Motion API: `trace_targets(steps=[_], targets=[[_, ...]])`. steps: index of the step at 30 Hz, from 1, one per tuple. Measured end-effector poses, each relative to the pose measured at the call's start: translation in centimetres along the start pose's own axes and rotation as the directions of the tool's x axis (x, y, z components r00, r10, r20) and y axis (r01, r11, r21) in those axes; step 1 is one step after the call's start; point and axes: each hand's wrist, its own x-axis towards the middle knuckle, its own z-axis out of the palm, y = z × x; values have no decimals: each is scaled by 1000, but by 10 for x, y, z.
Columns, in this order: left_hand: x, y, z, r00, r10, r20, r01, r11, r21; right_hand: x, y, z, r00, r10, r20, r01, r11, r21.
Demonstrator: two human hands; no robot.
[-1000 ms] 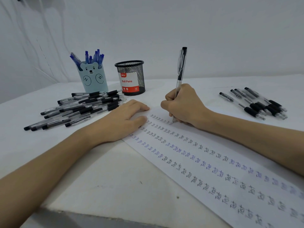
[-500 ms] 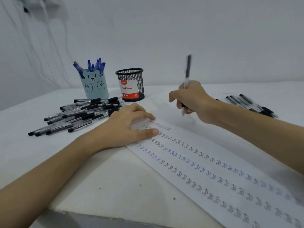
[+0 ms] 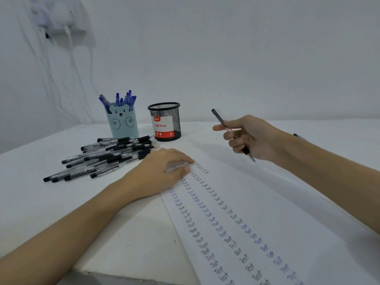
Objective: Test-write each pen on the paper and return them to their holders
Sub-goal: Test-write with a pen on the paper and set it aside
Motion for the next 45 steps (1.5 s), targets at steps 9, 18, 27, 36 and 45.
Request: trace_targets(steps=[9, 18, 27, 36, 45], targets=[[2, -4, 2, 995, -44, 90, 47, 998, -32, 5, 2, -8, 1000, -7, -5, 6, 988, -154], [1, -6, -1, 997, -51, 59, 51, 999, -1, 9, -4, -49, 942, -273, -195, 78, 744, -664], [2, -9, -4, 998, -38, 55, 41, 997, -59, 12, 6, -72, 927, -287, -243, -139, 340, -930], [-6, -3, -19, 997, -58, 58, 60, 998, -35, 15, 5, -76, 873, -456, -171, -36, 290, -956], [-94, -34, -74, 985, -159, -62, 161, 987, 28, -5, -17, 84, 843, -338, 419, 476, 103, -874]])
